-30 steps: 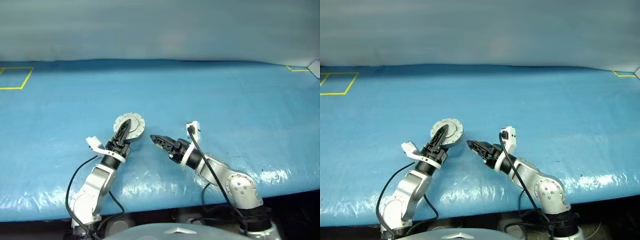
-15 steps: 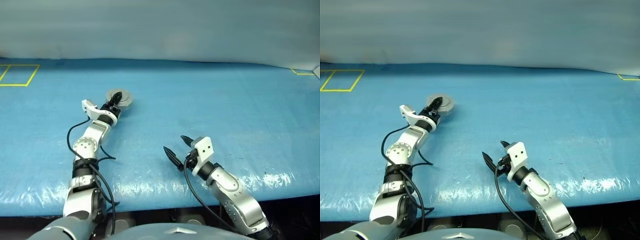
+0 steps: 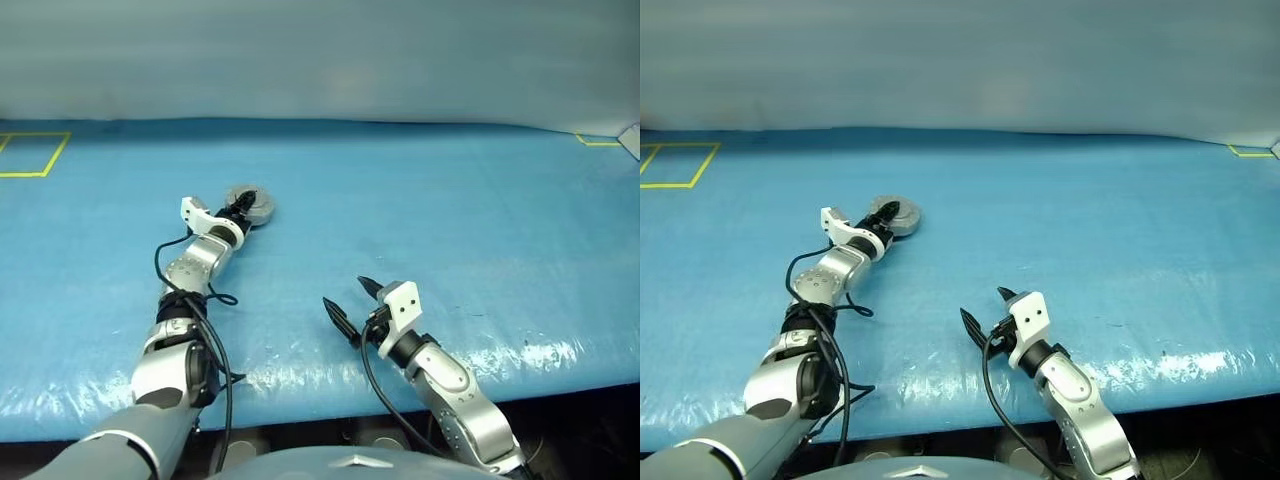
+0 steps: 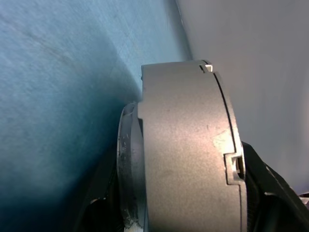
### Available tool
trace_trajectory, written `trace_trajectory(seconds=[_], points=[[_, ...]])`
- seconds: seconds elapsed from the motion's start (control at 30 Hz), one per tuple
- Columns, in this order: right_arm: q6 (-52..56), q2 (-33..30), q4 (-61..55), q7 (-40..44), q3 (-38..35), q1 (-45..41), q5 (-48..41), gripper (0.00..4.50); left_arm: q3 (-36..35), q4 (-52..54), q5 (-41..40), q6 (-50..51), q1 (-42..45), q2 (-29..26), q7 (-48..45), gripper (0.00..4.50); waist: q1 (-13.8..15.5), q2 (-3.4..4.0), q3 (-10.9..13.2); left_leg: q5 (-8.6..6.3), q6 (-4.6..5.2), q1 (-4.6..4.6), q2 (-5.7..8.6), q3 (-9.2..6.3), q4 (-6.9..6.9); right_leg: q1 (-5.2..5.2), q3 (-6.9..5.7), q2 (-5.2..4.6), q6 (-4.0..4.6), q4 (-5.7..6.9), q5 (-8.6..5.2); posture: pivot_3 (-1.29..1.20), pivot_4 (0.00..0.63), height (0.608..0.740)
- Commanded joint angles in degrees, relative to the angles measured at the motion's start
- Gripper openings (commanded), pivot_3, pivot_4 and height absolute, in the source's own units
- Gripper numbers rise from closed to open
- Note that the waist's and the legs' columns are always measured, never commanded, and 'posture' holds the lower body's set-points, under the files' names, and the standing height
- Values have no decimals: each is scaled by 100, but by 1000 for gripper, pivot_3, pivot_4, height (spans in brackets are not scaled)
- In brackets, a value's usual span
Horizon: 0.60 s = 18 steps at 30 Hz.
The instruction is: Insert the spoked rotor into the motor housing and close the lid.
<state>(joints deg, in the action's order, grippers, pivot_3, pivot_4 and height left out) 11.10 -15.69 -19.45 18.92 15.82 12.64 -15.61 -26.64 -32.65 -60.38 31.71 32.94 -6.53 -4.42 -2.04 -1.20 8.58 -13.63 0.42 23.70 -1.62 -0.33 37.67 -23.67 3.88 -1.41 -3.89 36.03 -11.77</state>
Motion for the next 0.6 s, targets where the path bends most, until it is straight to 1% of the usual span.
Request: trace_trajectory(seconds=[0.03,0.07,0.1,0.23,0.3,0.37,0.47,0.5,0.6], points=[[19,54,-127,75,-28,-42,51,4500,-97,1507,-364,844,-1034,76,574,4006,-18,2,-4,0,-1,-6,-1,0,-1,5,0,-1,5,4,-3,0,150,740],[30,74,-120,81,-29,-61,59,4500,-117,1881,-504,1036,-1319,99,726,4293,-38,6,-8,0,-1,-11,-4,5,-2,4,1,-1,18,5,-11,0,150,740],[60,101,-110,91,-35,-92,50,4500,-169,2223,-667,1189,-1608,117,884,4454,-32,9,-13,-1,-2,-21,-8,11,-6,7,5,-3,20,8,-12,0,150,740],[196,130,-52,223,-7,-216,39,4500,-317,3327,-1330,1677,-2614,103,1414,4454,-20,12,-18,0,-4,-43,-9,15,-4,19,8,-4,6,26,-33,0,150,740],[282,133,-39,275,-7,-258,20,4500,-129,4054,-1492,1958,-3228,-91,1234,4454,-7,11,-18,0,-4,-67,-8,19,0,30,9,-6,9,34,-38,0,150,740],[298,139,-28,336,-25,-279,4,4500,397,4982,-946,1955,-3923,-568,573,4454,-27,6,-21,-1,-6,-92,-13,21,0,25,13,-7,11,36,-40,0,150,740],[270,177,-29,423,-105,-269,-79,4500,1326,5973,518,1086,-4679,-1278,-460,4454,-4,7,-19,-6,-14,-97,-11,30,-6,16,19,-15,16,35,-42,0,150,740],[256,182,-38,462,-124,-261,-105,4500,1511,6117,868,822,-4826,-1384,-632,4454,10,11,-17,-7,-17,-96,-9,33,-8,15,20,-20,17,32,-42,0,150,740],[-388,203,72,657,-165,-202,13,4500,2179,6086,2548,-771,-5271,-1653,-1284,4454,29,12,-15,-23,-41,-81,-19,29,-11,-1,20,-41,17,27,-43,0,150,740]])
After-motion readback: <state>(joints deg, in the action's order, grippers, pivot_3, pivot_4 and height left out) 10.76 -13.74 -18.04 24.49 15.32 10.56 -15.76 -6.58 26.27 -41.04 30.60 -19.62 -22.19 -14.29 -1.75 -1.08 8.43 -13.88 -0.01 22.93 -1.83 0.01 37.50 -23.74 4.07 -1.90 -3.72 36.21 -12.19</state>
